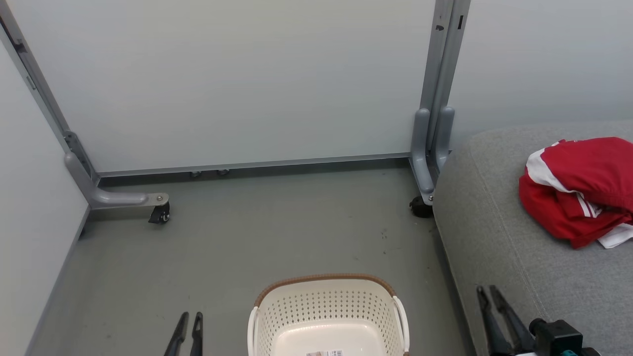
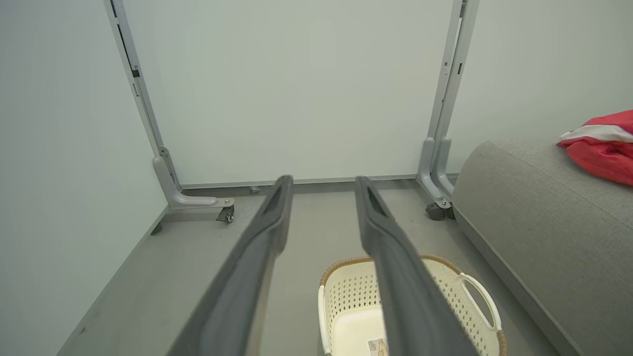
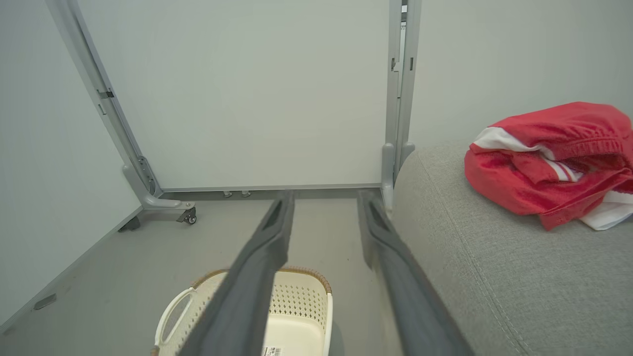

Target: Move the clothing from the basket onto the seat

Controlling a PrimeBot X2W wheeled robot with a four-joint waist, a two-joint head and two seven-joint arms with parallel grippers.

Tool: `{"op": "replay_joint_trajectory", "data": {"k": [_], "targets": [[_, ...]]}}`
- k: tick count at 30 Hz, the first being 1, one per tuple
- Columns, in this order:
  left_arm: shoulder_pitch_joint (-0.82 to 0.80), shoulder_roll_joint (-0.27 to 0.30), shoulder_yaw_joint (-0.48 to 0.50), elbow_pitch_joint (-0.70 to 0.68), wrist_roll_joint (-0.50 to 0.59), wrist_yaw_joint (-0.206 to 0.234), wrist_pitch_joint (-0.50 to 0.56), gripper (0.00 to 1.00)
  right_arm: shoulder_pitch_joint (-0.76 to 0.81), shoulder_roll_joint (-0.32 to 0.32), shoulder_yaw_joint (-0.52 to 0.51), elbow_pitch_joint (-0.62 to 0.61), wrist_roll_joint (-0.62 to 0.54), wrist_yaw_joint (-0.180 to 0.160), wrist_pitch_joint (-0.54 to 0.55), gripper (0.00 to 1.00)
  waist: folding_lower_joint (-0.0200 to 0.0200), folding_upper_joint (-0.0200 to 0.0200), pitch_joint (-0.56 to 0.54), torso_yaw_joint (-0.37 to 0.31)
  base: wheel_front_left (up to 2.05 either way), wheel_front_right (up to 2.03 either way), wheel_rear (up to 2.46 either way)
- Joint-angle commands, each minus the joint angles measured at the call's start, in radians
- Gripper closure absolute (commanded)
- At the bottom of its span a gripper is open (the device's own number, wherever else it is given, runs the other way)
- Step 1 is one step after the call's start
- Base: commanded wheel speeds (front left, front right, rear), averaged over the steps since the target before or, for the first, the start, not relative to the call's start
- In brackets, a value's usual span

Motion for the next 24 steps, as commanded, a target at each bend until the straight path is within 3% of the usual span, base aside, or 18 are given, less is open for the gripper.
{"op": "replay_joint_trajectory", "data": {"k": [1, 24], "targets": [[0.0, 0.0, 0.0, 0.004, -0.004, 0.0, 0.0, 1.0, 0.0, 0.001, 0.0, 0.005, 0.004, 0.0, 0.001, 1.0, 0.0001, 0.0, 0.0, 0.0, 0.0, 0.0, 0.0], [-0.107, 0.016, 0.041, 0.055, -0.446, -0.017, 0.09, 1.0, -0.085, -0.004, -0.041, 0.033, 0.426, 0.0, 0.103, 1.0, 0.0001, 0.0, 0.029, -0.005, 0.0, 0.0, 0.0]]}}
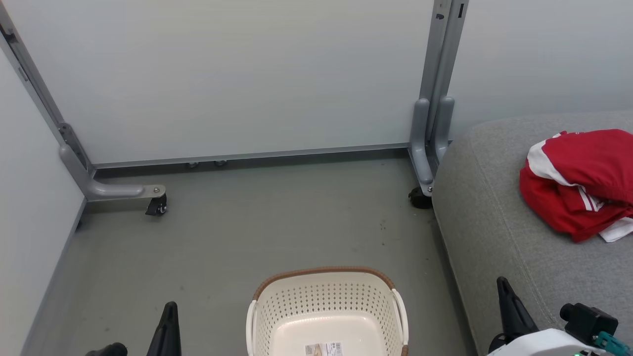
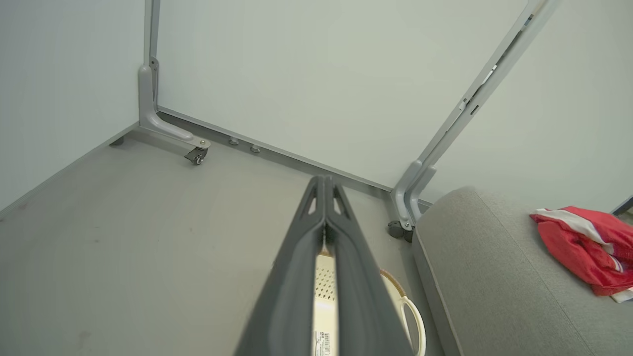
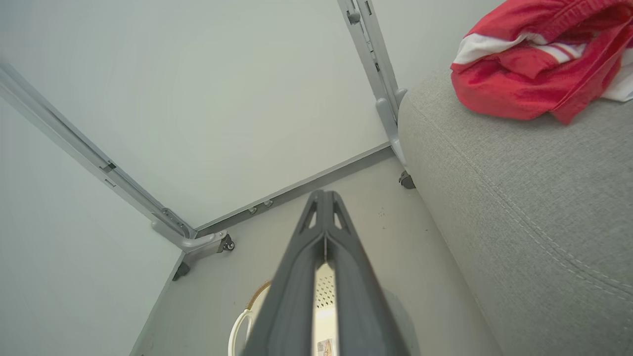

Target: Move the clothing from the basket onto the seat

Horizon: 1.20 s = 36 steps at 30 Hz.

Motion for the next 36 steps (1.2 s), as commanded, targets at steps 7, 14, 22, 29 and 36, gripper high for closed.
{"op": "replay_joint_trajectory", "data": {"k": [7, 14, 22, 29, 36], "targets": [[-0.064, 0.013, 0.018, 0.004, -0.143, -0.009, 0.027, 1.0, -0.054, -0.006, -0.017, -0.004, 0.137, 0.0, 0.031, 1.0, 0.0, 0.0, 0.01, -0.002, 0.0, 0.0, 0.0], [-0.089, 0.016, 0.029, 0.012, -0.246, -0.014, 0.051, 1.0, -0.075, -0.007, -0.027, 0.001, 0.238, 0.0, 0.056, 1.0, 0.0, 0.0, 0.018, -0.003, 0.0, 0.0, 0.0], [-0.116, 0.017, 0.044, 0.023, -0.357, -0.018, 0.077, 1.0, -0.097, -0.008, -0.039, 0.007, 0.345, 0.0, 0.084, 1.0, 0.0, 0.0, 0.028, -0.005, 0.0, 0.0, 0.0], [-0.138, 0.018, 0.056, 0.031, -0.448, -0.022, 0.098, 1.0, -0.116, -0.009, -0.049, 0.012, 0.434, 0.0, 0.106, 1.0, 0.0, 0.0, 0.037, -0.006, 0.0, 0.0, 0.0], [-0.159, 0.018, 0.067, 0.038, -0.532, -0.025, 0.119, 1.0, -0.133, -0.009, -0.057, 0.017, 0.517, 0.0, 0.127, 1.0, 0.0, 0.0, 0.046, -0.008, 0.0, 0.0, 0.0]]}}
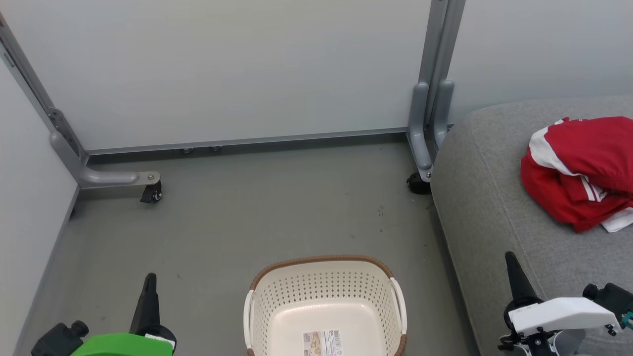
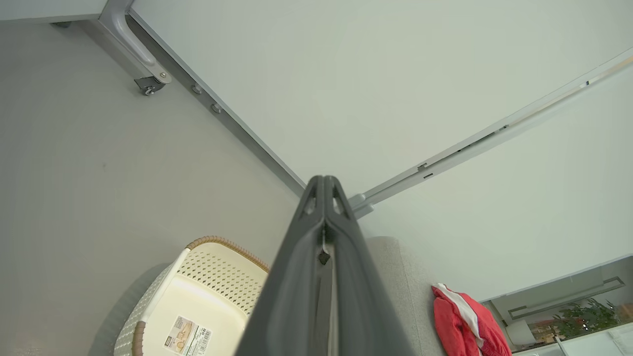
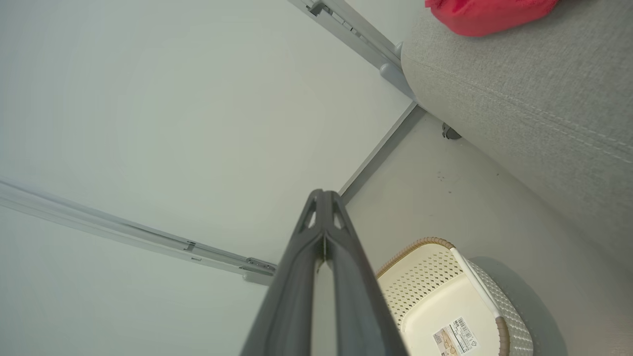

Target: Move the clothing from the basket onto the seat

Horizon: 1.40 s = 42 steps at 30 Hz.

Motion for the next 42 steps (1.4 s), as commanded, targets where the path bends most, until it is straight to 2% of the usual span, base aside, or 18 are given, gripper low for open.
{"op": "replay_joint_trajectory", "data": {"k": [1, 23, 42], "targets": [[-0.036, 0.006, 0.006, -0.008, -0.033, -0.005, 0.008, 1.0, -0.032, -0.006, -0.005, -0.006, 0.031, 0.0, 0.008, 1.0, 0.0, -0.0001, 0.002, 0.0, 0.0, 0.0, 0.0], [-0.095, 0.005, 0.042, 0.018, -0.269, -0.015, 0.069, 1.0, -0.078, -0.007, -0.031, 0.008, 0.265, 0.0, 0.068, 1.0, 0.0, -0.0001, 0.031, -0.005, 0.0, 0.0, 0.0], [-0.133, 0.003, 0.068, 0.034, -0.429, -0.021, 0.112, 1.0, -0.109, -0.008, -0.05, 0.018, 0.425, 0.0, 0.11, 1.0, 0.0, -0.0001, 0.055, -0.009, 0.0, 0.0, 0.0]]}}
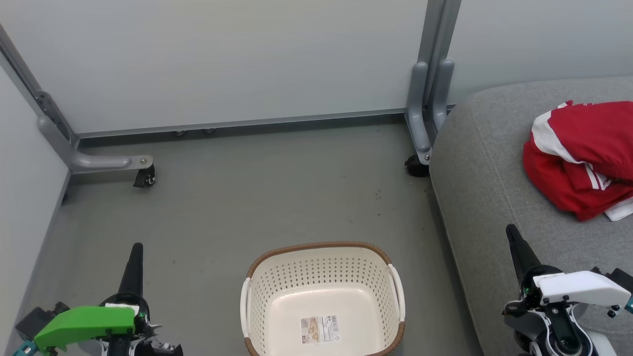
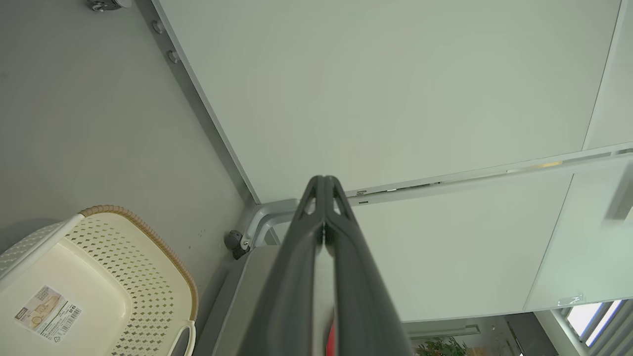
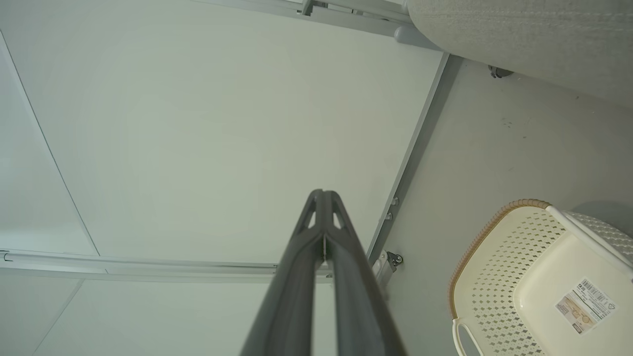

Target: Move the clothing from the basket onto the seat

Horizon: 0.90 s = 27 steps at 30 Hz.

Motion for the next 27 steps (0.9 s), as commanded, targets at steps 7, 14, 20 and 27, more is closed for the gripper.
{"op": "replay_joint_trajectory", "data": {"k": [7, 14, 20, 27], "targets": [[-0.036, 0.001, 0.014, 0.004, -0.068, -0.006, 0.019, 1.0, -0.027, -0.006, -0.011, 0.003, 0.068, 0.0, 0.019, 1.0, 0.0, 0.0, 0.01, -0.002, 0.0, 0.0, 0.0], [-0.05, 0.0, 0.023, 0.01, -0.118, -0.009, 0.034, 1.0, -0.035, -0.006, -0.016, 0.006, 0.119, 0.0, 0.032, 1.0, 0.0, 0.0, 0.018, -0.003, 0.0, 0.0, 0.0], [-0.058, -0.001, 0.029, 0.015, -0.162, -0.011, 0.045, 1.0, -0.045, -0.006, -0.02, 0.008, 0.16, 0.0, 0.043, 1.0, 0.0, 0.0, 0.026, -0.004, 0.0, 0.0, 0.0], [-0.065, -0.003, 0.035, 0.018, -0.188, -0.012, 0.055, 1.0, -0.048, -0.006, -0.024, 0.011, 0.19, 0.0, 0.05, 1.0, 0.0, 0.0, 0.033, -0.005, 0.0, 0.0, 0.0]]}}
